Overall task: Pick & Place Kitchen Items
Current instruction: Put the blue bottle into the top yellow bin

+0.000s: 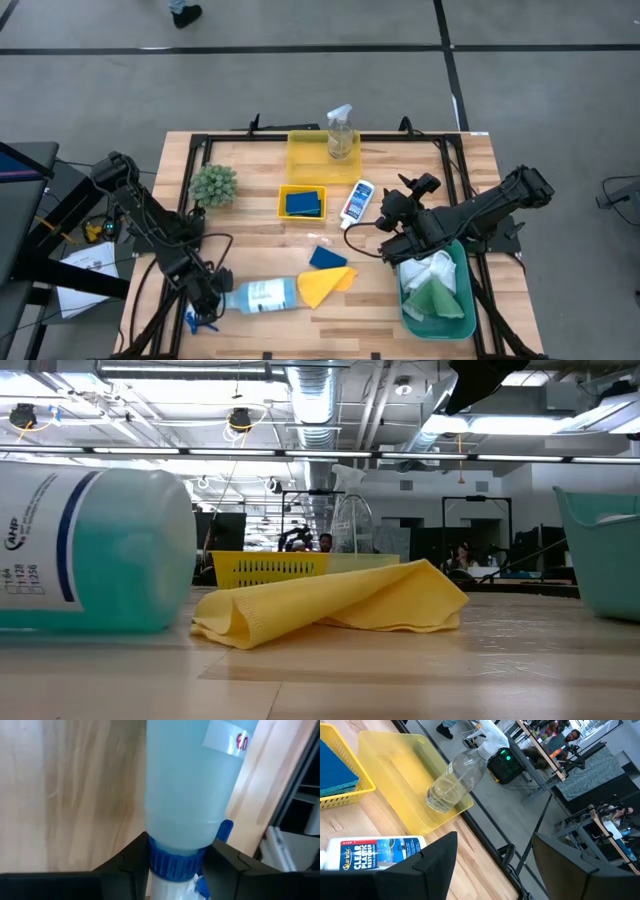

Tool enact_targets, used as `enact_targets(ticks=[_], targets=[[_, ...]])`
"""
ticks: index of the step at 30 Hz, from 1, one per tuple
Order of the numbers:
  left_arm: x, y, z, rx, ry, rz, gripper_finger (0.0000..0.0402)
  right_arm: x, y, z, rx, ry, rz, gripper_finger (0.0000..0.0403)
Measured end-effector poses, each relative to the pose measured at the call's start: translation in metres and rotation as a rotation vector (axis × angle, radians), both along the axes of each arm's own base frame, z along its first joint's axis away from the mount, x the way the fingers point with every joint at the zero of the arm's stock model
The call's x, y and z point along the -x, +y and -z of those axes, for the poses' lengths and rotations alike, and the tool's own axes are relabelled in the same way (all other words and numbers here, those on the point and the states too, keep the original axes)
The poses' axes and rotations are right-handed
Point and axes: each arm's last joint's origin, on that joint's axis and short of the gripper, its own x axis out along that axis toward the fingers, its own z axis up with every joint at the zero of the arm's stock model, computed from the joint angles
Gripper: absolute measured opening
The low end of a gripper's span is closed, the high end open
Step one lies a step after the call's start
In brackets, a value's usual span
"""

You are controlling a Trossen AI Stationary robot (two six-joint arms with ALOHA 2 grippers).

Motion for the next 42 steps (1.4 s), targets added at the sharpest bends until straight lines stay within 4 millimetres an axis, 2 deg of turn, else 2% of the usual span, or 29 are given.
enact_targets(ticks=[7, 19, 35, 42], targets=[[-0.013, 0.003, -0.007, 0.07, -0.085, -0.01, 0.0134, 0.0, 0.0, 0.0, 0.0, 0.0, 0.0, 0.0248], [-0.024, 0.025, -0.038, 0.203, -0.224, -0.113, 0.0132, 0.0, 0.0, 0.0, 0.001, 0.002, -0.001, 0.0248], [-0.037, 0.031, -0.048, 0.158, -0.463, -0.012, 0.0131, 0.0, 0.0, 0.0, 0.002, 0.002, -0.001, 0.0248], [-0.04, 0.034, -0.048, 0.055, -0.54, -0.071, 0.0131, 0.0, 0.0, -0.001, 0.039, -0.011, -0.01, 0.0248]])
